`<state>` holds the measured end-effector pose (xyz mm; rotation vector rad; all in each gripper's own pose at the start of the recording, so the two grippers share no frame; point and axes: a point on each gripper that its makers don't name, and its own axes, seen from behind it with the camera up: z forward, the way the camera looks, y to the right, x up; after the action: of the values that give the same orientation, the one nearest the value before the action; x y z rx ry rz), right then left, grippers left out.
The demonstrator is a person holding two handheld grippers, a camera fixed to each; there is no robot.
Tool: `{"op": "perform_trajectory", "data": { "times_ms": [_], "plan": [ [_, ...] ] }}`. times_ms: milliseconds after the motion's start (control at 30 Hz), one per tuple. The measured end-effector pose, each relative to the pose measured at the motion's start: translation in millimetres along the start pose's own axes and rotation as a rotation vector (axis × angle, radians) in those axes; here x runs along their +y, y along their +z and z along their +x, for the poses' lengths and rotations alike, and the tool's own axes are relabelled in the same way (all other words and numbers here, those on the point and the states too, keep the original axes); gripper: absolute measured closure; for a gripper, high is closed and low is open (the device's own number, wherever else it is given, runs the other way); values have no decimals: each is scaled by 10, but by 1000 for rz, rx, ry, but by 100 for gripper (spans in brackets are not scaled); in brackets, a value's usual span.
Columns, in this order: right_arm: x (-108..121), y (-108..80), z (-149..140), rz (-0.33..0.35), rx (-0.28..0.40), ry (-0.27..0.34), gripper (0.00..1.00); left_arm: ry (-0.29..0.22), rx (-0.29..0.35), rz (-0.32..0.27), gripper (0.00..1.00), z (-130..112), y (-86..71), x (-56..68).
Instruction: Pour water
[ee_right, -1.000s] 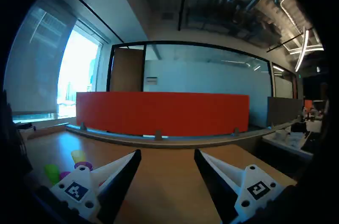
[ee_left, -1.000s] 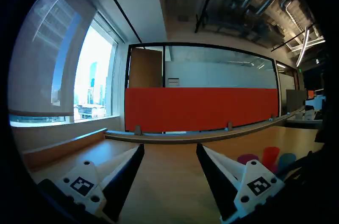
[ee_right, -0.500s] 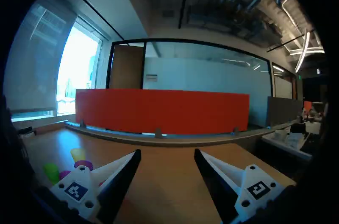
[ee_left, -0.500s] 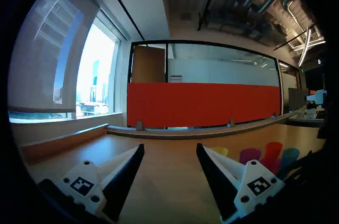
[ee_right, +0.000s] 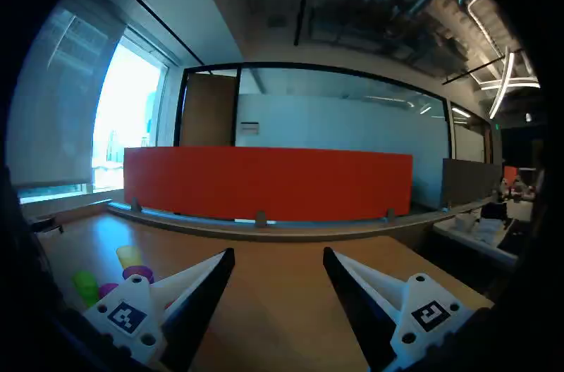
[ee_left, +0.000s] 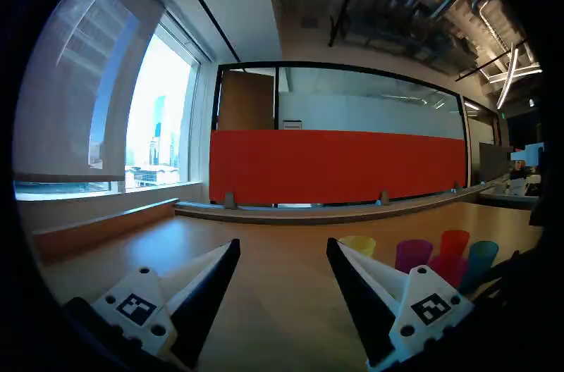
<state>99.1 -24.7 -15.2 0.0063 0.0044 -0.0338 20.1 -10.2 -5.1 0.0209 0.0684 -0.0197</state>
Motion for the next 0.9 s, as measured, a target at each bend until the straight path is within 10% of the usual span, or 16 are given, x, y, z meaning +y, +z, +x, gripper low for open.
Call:
{"op": "perform_trajectory", "data": {
  "times_ms": [900],
  "plan": [
    [67, -27, -9, -12, 6, 12, 3, 16, -47, 0, 9, -154, 17, 41]
  ]
}}
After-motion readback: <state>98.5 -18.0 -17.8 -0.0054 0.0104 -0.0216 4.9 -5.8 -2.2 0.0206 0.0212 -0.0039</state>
